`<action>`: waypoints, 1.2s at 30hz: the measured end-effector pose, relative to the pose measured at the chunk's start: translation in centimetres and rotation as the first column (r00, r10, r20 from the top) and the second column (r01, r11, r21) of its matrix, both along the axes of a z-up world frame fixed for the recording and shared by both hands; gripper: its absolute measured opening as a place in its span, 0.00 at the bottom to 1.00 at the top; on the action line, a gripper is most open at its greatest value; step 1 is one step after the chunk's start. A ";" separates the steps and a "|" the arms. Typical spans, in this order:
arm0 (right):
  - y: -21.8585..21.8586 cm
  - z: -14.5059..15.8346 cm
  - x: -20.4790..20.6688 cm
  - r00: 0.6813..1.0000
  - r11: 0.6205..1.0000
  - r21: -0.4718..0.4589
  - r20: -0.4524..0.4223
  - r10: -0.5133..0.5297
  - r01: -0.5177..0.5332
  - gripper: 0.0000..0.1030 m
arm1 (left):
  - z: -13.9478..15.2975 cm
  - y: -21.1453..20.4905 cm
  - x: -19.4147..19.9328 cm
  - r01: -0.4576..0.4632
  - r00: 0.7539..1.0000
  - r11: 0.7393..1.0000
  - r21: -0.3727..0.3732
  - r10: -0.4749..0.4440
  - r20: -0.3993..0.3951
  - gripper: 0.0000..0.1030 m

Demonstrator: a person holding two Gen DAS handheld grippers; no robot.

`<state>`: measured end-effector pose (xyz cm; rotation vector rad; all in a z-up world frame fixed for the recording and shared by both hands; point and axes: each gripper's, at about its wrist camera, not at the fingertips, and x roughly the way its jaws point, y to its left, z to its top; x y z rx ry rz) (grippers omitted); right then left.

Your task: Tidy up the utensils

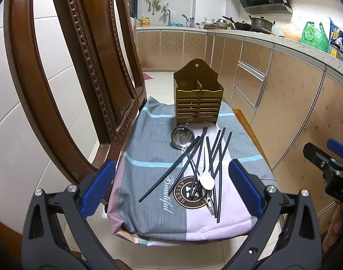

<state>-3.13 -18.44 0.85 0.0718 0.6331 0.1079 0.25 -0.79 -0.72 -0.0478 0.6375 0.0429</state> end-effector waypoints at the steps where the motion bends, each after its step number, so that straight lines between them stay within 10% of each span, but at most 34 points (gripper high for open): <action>1: -0.1 0.0 0.0 1.000 1.000 0.001 0.000 0.000 0.000 0.97 | 0.0 0.0 0.0 0.000 1.000 1.000 0.000 0.000 0.000 0.96; 36: -0.5 -2.1 1.7 0.999 0.997 0.072 -0.031 0.035 -0.033 0.97 | -1.6 -1.2 1.1 0.037 0.999 0.999 0.017 -0.036 -0.033 0.96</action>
